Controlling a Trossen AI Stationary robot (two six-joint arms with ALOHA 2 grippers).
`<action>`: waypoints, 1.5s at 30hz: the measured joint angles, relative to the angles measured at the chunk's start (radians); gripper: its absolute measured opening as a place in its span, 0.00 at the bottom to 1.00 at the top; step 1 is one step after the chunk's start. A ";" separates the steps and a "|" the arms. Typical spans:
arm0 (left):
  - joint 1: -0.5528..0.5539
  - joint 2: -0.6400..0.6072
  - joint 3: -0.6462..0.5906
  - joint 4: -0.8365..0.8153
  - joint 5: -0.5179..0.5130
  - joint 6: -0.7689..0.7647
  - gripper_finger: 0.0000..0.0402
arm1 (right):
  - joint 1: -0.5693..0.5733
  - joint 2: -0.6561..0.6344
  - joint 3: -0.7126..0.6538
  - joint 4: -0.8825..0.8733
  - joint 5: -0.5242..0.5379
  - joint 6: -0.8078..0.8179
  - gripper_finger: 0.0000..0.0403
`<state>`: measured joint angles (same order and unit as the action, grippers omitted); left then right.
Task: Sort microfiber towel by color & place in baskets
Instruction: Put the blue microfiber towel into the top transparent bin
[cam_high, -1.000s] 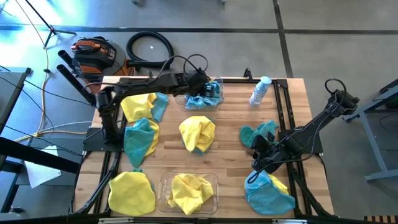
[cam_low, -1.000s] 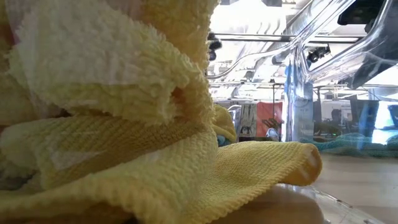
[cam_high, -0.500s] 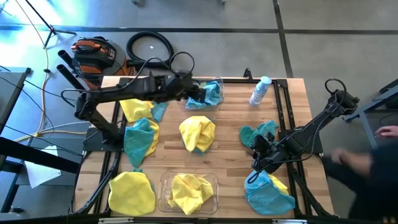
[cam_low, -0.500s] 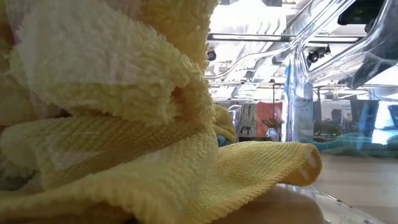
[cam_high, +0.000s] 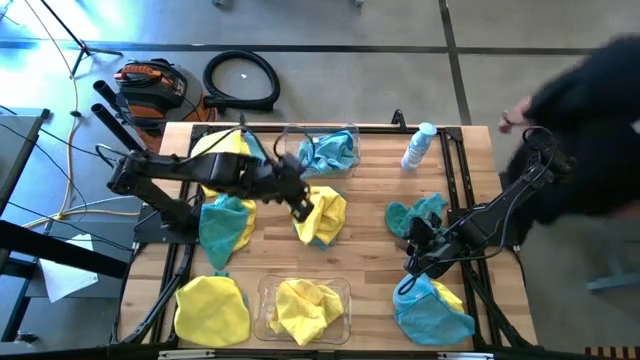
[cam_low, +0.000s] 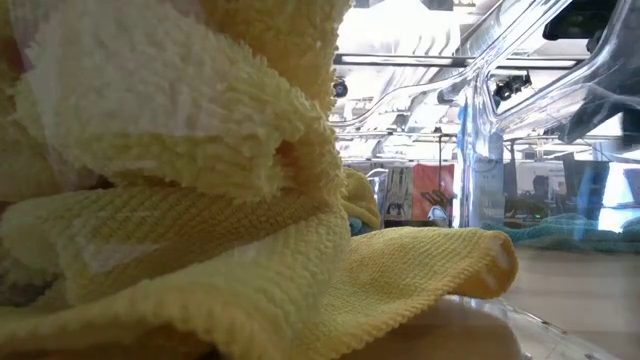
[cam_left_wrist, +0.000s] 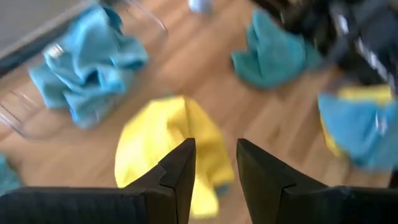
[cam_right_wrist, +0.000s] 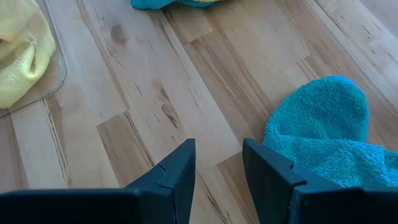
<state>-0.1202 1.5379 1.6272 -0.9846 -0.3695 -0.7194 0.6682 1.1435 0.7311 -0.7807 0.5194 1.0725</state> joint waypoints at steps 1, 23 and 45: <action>-0.019 0.000 0.000 -0.021 0.012 0.006 0.26 | 0.000 0.000 0.000 0.000 0.000 0.000 0.32; -0.284 -0.026 -0.188 -0.343 0.154 0.131 0.26 | 0.000 0.000 0.000 0.090 0.001 0.000 0.32; -0.368 -0.556 -0.729 -0.084 0.150 0.130 0.26 | -0.112 0.194 0.461 -0.100 -0.114 0.116 0.03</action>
<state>-0.4877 0.9824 0.8980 -1.0684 -0.2195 -0.5898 0.5564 1.3377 1.1926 -0.8802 0.4050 1.1889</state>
